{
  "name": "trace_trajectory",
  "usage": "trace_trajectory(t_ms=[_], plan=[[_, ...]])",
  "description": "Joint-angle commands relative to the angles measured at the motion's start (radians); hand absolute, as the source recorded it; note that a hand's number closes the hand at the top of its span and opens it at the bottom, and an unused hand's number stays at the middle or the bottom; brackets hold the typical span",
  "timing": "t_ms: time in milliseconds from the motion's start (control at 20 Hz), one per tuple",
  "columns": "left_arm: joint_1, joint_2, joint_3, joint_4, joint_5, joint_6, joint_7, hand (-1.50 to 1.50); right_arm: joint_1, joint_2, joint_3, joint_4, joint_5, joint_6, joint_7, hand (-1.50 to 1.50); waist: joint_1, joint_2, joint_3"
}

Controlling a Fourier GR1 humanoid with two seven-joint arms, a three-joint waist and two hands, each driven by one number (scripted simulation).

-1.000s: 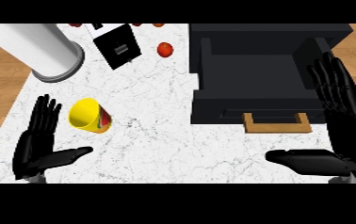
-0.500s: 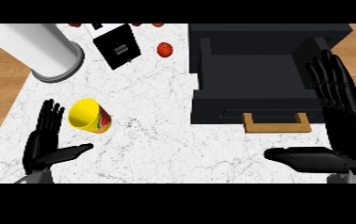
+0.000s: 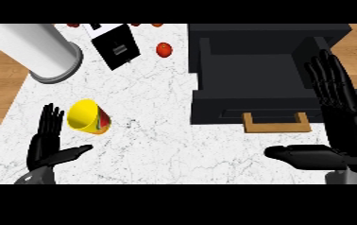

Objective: Pick up the cup, place it into the drawer and close the drawer

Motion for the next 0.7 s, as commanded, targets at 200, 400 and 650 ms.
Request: trace_trajectory(t_ms=[200,400,650], plan=[[-0.097,0.041,0.004,0.23,-0.039,-0.02,-0.152,-1.5,-0.037,-0.002,0.007,0.021,0.014,0.004,0.027,-1.5,-0.007,0.004,-0.002],[-0.104,0.017,-0.008,0.225,-0.043,0.001,-0.158,-1.5,0.027,-0.019,-0.011,-0.046,-0.036,0.051,0.025,-1.5,-0.007,0.002,-0.001],[-0.165,0.025,0.007,0.238,-0.029,0.0,-0.125,-1.5,-0.033,0.007,-0.001,0.009,0.004,0.007,0.012,-1.5,-0.011,0.005,-0.002]])
